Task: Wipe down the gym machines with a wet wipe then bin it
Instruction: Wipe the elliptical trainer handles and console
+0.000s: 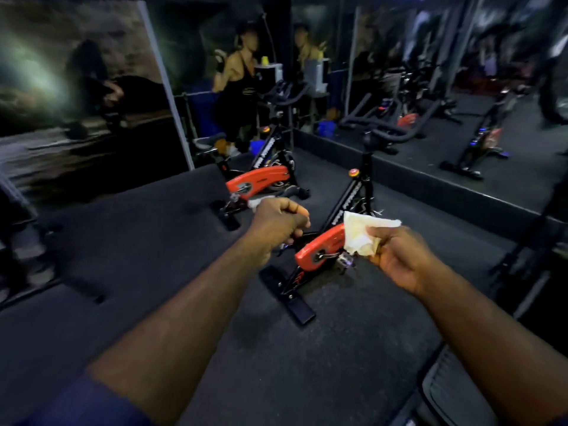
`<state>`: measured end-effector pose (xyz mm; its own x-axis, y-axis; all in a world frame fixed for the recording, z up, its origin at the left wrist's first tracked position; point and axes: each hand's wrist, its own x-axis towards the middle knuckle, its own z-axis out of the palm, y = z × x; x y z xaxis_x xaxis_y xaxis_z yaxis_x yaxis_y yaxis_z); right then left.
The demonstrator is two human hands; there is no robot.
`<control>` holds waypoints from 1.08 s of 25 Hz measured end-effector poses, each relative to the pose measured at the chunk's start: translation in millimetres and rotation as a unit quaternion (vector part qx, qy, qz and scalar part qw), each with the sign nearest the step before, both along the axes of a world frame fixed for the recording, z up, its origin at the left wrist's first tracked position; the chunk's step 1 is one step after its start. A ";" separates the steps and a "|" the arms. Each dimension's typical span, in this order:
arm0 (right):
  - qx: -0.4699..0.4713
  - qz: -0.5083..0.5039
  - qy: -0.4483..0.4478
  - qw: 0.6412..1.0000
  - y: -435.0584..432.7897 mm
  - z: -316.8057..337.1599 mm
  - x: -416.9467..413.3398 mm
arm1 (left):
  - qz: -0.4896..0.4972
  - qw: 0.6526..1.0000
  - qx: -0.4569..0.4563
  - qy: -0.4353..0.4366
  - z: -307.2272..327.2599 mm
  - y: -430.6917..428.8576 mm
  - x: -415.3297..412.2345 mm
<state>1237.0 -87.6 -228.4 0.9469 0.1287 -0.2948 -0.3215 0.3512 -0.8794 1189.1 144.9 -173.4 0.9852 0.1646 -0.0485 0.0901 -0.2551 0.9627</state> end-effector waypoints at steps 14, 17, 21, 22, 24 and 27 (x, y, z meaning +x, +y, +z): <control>0.030 -0.377 -0.060 0.924 -147.5 50.4 109.6 | -0.345 0.937 0.000 -0.048 37.0 -174.8 284.7; 0.014 -0.410 -0.073 0.909 -196.1 56.1 159.2 | -0.372 0.927 0.006 -0.050 44.9 -230.2 342.7; 0.001 -0.445 -0.101 0.890 -259.4 78.0 219.6 | -0.403 0.913 0.009 -0.063 65.3 -312.5 410.8; 0.002 -0.459 -0.103 0.882 -273.5 84.7 231.5 | -0.409 0.910 0.004 -0.067 70.5 -333.2 424.5; -0.003 -0.477 -0.103 0.873 -299.3 94.6 250.8 | -0.420 0.904 -0.001 -0.075 78.3 -371.9 449.2; -0.020 -0.491 -0.107 0.864 -333.6 104.9 276.4 | -0.437 0.895 -0.008 -0.094 88.2 -421.4 485.9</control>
